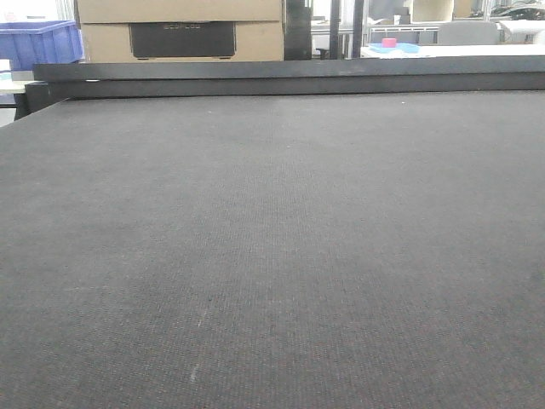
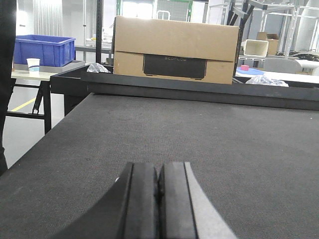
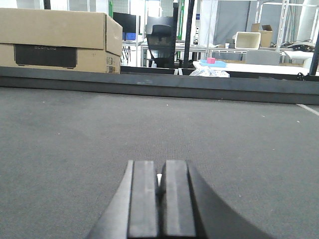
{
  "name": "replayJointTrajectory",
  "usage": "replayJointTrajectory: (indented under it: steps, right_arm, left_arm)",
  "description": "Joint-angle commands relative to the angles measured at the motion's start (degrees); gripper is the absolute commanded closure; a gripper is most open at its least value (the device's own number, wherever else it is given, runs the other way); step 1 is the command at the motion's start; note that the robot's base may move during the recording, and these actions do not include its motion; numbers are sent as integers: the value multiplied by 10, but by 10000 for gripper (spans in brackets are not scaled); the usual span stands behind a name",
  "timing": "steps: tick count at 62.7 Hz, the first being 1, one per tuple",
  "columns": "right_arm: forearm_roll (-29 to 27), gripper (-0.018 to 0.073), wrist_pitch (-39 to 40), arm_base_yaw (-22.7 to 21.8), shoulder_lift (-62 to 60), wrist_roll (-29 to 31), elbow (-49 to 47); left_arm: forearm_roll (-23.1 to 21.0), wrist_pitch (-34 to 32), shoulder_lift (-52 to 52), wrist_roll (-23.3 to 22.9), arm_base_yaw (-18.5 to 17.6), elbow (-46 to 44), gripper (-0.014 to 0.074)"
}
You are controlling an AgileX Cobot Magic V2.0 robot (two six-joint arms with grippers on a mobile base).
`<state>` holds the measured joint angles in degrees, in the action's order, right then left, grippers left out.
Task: Place valve from conveyor to right shelf box
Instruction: 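Lower the right gripper over the white-and-silver valve on the conveyor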
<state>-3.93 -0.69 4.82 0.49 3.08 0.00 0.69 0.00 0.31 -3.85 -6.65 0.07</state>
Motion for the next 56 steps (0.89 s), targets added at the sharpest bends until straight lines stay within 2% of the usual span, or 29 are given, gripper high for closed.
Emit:
replayJointTrajectory:
  steps: [1, 46, 56]
  right_arm:
    - [2, 727, 12, -4, -5, 0, 0]
    - [2, 727, 12, -4, -5, 0, 0]
    - [2, 727, 43, -4, -5, 0, 0]
  left_arm:
    - [0, -11, -3, -3, 2, -1, 707]
    - [0, -11, -3, -3, 2, -1, 707]
    - [0, -28, -3, -3, 2, -1, 707]
